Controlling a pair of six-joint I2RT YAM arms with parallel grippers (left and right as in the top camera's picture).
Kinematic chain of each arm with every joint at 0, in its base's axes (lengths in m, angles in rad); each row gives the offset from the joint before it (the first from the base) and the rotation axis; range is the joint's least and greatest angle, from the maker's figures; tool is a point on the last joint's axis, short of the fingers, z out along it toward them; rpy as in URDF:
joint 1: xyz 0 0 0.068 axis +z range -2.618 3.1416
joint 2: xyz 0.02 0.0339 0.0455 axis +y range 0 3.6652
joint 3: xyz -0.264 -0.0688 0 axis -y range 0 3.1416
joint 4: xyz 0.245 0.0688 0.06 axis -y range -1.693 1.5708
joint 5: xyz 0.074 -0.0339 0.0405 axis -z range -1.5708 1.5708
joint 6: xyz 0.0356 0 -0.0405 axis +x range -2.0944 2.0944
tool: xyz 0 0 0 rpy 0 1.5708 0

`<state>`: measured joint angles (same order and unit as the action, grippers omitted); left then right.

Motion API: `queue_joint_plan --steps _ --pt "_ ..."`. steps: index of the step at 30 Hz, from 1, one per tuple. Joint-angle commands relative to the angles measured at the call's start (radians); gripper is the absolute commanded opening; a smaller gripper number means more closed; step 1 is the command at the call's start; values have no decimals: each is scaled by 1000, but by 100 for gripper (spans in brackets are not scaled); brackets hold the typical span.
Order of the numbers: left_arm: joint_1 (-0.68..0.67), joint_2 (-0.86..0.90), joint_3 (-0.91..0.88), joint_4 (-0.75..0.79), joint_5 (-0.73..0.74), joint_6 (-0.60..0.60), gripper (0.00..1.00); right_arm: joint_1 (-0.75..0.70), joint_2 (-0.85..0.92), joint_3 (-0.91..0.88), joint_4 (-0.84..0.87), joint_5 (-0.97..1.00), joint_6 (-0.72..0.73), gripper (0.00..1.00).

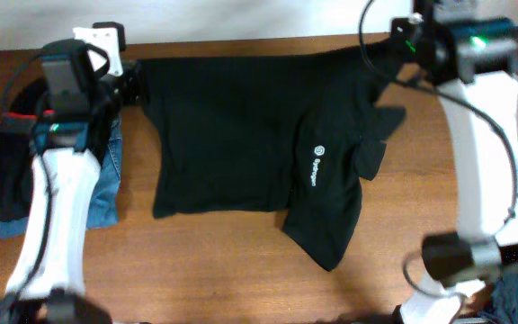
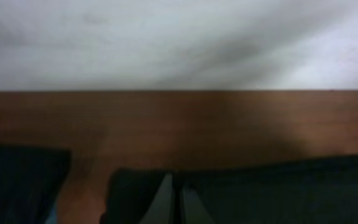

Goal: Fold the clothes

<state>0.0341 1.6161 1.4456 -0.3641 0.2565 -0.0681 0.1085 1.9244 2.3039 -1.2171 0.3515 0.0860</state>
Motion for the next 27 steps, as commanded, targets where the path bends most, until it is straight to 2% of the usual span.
queue_joint_plan --steps 1,2,3,4,6,7,14,18,22,27 --pt "1 145 8 97 -44 13 1 -51 147 5 83 56 -3 5" --pt "-4 184 8 132 -44 13 8 -59 175 5 109 52 -3 14" --pt "-8 214 8 163 -44 13 27 -67 210 5 141 49 -3 32" --pt "-13 248 8 194 -45 13 51 -74 233 5 163 49 -3 63" --pt "-18 290 8 230 -45 13 95 -85 267 5 180 49 -3 91" --pt "-19 307 8 241 -45 13 99 -93 278 5 180 49 -3 98" --pt "-18 312 8 228 -63 13 99 -116 261 6 130 37 -2 99" --pt "-18 281 8 150 -64 13 99 -116 229 6 56 -36 -3 99" --pt "-19 240 8 -5 -63 13 99 -116 208 6 -40 -144 -3 99" --pt "-18 206 8 -269 -63 13 99 -116 208 6 -259 -294 -3 99"
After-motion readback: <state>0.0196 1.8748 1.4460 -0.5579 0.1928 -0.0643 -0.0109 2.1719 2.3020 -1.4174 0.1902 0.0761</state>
